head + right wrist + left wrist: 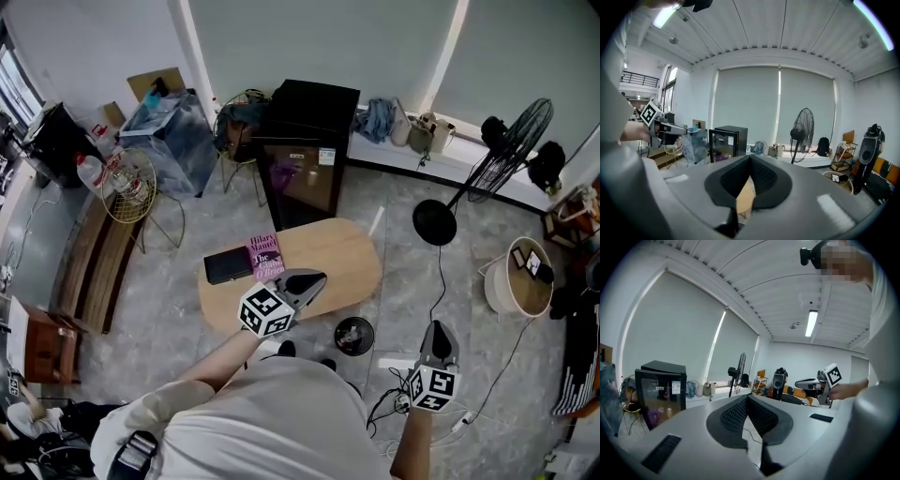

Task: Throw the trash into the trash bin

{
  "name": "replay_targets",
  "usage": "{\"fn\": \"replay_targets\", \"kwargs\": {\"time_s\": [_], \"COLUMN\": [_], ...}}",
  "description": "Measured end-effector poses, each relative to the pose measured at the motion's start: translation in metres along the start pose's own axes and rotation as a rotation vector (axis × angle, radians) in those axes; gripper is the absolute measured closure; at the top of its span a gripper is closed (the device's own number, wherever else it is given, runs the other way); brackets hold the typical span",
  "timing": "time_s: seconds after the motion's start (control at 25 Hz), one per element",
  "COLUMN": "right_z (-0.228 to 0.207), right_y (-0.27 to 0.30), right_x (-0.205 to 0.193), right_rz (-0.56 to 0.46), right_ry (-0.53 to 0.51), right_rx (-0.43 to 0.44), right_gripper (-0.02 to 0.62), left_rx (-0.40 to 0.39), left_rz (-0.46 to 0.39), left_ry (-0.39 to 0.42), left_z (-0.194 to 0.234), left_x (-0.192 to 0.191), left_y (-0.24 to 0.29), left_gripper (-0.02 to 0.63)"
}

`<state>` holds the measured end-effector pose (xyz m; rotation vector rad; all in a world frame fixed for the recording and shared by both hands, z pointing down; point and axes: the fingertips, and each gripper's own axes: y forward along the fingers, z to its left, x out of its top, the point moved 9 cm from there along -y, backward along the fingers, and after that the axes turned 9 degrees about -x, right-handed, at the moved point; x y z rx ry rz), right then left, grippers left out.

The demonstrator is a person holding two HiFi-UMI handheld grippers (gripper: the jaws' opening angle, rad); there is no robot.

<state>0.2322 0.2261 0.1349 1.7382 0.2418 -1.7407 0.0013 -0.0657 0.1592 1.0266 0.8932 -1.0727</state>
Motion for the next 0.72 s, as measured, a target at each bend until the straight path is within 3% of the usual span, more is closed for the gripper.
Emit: {"fn": "replay_targets", "kwargs": {"time_s": [0.72], "right_z": [-0.0041], "right_y": [0.0030], "right_x": [0.0004], "right_rz": [-0.014], "right_ry": [0.005], "right_rx": [-0.011], "right_gripper": [0.584], "left_rx": [0.005], "left_rz": [-0.006], "left_ry": [-0.004], "left_z": [0.0066], "left_x": [0.0021], "left_y": [0.0061], "left_gripper": [0.598]}}
